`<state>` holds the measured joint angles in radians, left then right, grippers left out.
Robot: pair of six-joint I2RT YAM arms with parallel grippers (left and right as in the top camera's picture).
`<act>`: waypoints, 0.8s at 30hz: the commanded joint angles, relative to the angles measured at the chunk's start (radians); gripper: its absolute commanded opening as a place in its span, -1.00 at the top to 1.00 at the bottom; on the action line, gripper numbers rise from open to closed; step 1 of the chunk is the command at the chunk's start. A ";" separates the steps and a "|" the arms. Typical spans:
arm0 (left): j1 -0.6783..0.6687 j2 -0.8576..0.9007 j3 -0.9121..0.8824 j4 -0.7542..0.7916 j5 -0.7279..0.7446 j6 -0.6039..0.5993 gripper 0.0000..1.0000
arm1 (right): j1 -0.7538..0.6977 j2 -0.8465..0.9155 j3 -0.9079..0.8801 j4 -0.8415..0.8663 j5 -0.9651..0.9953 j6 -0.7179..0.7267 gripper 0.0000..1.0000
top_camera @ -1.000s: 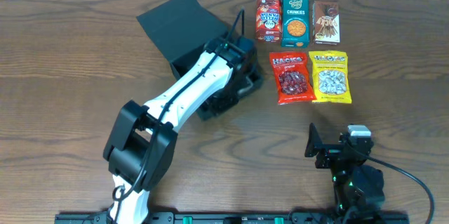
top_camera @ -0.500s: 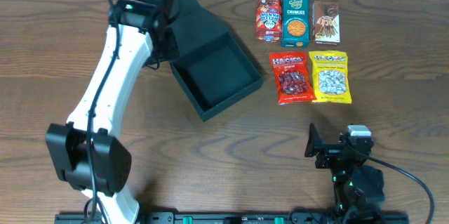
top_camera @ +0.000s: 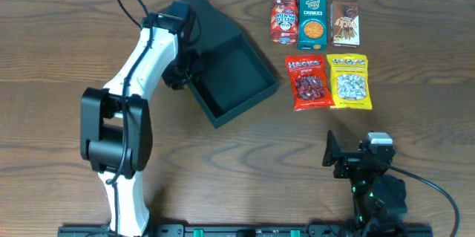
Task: Pack container
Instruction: 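Grip the box wall with the left gripper and rotate box upright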
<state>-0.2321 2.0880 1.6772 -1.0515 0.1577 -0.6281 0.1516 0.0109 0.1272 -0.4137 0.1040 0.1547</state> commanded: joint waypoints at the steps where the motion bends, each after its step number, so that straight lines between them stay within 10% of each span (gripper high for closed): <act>1: 0.000 0.027 0.001 0.010 -0.029 0.012 0.40 | -0.008 -0.005 -0.006 0.002 -0.003 -0.010 -0.99; 9: 0.001 0.037 0.001 0.026 -0.152 0.116 0.87 | -0.008 -0.005 -0.006 0.002 -0.003 -0.010 -0.99; 24: 0.005 0.037 0.001 0.197 -0.312 0.634 0.88 | -0.008 -0.005 -0.006 0.001 -0.003 -0.010 -0.99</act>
<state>-0.2317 2.1075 1.6772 -0.8669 -0.1055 -0.1719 0.1516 0.0113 0.1272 -0.4137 0.1040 0.1547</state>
